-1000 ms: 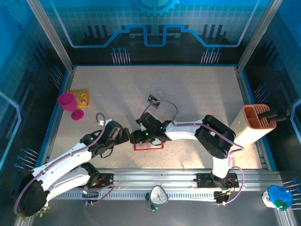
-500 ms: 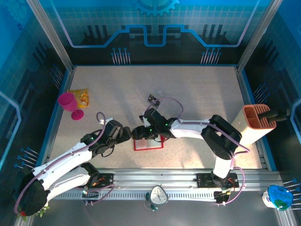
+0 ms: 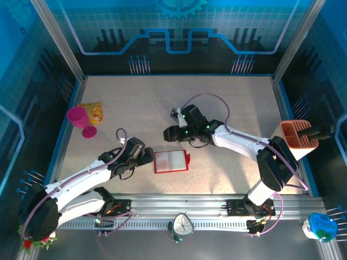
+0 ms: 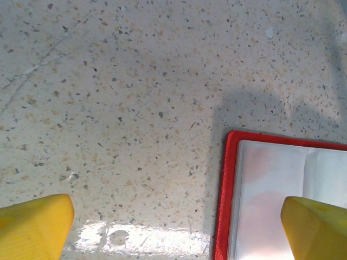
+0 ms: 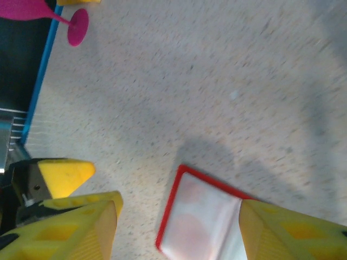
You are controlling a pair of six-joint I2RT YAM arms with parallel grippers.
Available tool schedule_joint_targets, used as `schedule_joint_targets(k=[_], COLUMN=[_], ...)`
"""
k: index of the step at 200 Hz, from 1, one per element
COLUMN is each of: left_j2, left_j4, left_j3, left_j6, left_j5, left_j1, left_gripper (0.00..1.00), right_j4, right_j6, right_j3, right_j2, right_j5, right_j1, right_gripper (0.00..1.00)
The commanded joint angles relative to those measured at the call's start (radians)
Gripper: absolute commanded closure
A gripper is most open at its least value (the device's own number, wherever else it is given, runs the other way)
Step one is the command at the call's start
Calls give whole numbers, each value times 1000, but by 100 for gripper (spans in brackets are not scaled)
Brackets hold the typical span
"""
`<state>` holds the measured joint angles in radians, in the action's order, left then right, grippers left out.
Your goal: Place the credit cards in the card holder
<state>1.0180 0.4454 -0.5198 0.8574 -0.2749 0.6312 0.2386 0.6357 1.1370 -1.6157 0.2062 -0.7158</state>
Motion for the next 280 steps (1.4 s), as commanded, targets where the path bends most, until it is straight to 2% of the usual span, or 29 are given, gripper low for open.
schedule_joint_targets(k=[1, 46, 95, 133, 177, 218, 280], left_j2=[24, 67, 101, 104, 121, 127, 145], left_j4=[-35, -71, -94, -108, -117, -122, -128], left_j3=[-22, -15, -8, -2, 1, 0, -5], left_j6=[-16, -5, -3, -3, -3, -3, -2], left_j5=[35, 68, 85, 89, 94, 94, 94], left_j1=[-2, -1, -1, -1, -1, -1, -1], left_gripper=[1, 1, 1, 1, 1, 1, 1], right_j4=[205, 377, 511, 590, 659, 710, 730], right_j6=[-169, -316, -428, -507, -565, -585, -596], right_j3=[124, 320, 535, 702, 877, 1002, 1046], right_j2=[-17, -110, -282, -424, -577, -680, -751], right_j5=[-82, -208, -284, -396, -470, -494, -464], right_j1=[34, 68, 69, 70, 72, 85, 108], right_gripper=[38, 45, 66, 66, 67, 66, 67])
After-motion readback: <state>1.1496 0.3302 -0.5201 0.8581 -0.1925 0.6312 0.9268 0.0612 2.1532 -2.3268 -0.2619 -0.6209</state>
